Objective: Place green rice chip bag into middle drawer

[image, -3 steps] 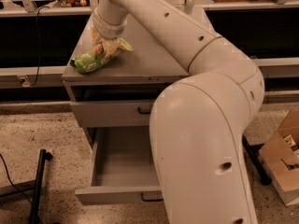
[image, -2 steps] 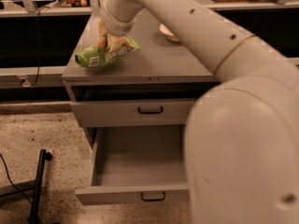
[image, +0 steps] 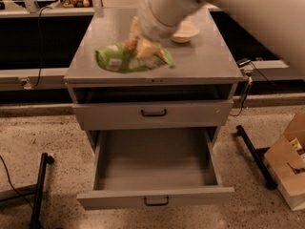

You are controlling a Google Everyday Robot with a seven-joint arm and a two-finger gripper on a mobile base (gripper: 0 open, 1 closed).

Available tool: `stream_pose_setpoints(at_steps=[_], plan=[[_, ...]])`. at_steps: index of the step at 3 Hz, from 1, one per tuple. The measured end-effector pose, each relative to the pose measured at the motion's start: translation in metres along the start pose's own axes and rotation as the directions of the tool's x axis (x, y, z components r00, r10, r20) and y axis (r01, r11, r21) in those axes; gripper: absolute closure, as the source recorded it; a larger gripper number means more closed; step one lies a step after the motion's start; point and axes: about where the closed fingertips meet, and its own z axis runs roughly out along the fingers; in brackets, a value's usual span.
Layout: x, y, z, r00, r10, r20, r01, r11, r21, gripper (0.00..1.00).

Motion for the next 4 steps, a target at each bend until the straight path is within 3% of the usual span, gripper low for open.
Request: stream_pose_setpoints(at_steps=[1,2,3,4], plan=[[0.021,0.094,-0.003,0.986,0.153,-0.067,-0.163,0.9715,-0.172,1.00],[0.024,0.122,0.007,0.983,0.159,-0.088,-0.175,0.9565,-0.233,1.00],[0.024,0.121,0.006,0.984,0.159,-0.087,-0.175,0.9574,-0.230,1.00],[0.031,0.128,0.036,0.980,0.191,-0.061,-0.200,0.9396,-0.278,1.00]])
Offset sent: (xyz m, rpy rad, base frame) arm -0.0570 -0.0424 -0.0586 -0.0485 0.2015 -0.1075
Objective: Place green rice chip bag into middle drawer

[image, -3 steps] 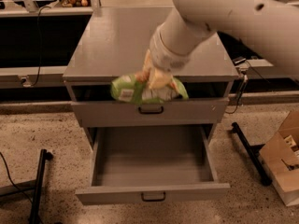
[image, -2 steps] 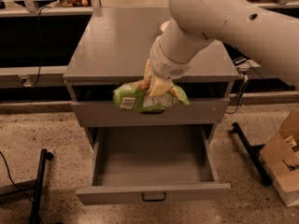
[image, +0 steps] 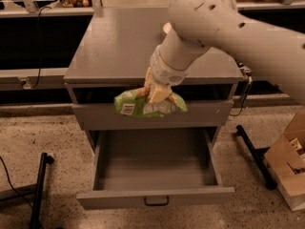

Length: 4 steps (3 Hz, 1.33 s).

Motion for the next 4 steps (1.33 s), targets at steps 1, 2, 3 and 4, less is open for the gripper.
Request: stream_pose_setpoints(at_steps=[1,2,3,4], plan=[[0.011,0.005,0.065,0.999,0.035,0.022,-0.034,0.9986,-0.041,1.00],[0.008,-0.009,0.122,0.995,0.053,0.087,-0.055,0.9982,0.022,1.00],[0.005,-0.021,0.158,0.987,0.065,0.148,-0.082,0.9909,0.107,1.00],[0.005,-0.021,0.158,0.987,0.065,0.148,-0.082,0.9909,0.107,1.00]])
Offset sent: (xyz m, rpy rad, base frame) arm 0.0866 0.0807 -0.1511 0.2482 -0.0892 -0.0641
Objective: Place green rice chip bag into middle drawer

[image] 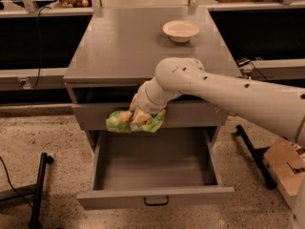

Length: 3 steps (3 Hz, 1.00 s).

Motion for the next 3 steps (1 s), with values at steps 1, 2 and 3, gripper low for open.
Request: stream_pose_setpoints(at_steps=[1,2,3], plan=[[0.007,0.035,0.001,0.998,0.065,0.021,-0.064,0.9967,-0.049,1.00],[0.014,0.084,-0.017,0.991,0.128,0.023,-0.125,0.9868,-0.103,1.00],[0.041,0.131,-0.023,0.978,0.210,0.003,-0.208,0.9681,-0.140,1.00]])
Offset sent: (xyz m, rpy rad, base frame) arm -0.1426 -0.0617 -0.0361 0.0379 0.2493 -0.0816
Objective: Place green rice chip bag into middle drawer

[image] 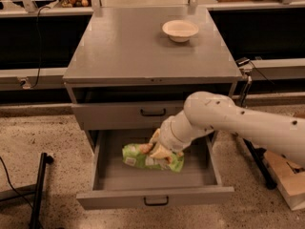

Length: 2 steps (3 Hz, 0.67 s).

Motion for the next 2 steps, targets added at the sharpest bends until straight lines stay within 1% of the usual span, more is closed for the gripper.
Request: stream_pose_setpoints(at_steps=[1,2], plan=[[0.047,0.026,0.034,0.997,0.071,-0.009,-0.071,0.9974,-0.017,1.00],[0.071,0.026,0.079,0.996,0.084,0.006,-0.084,0.9964,0.007,1.00]])
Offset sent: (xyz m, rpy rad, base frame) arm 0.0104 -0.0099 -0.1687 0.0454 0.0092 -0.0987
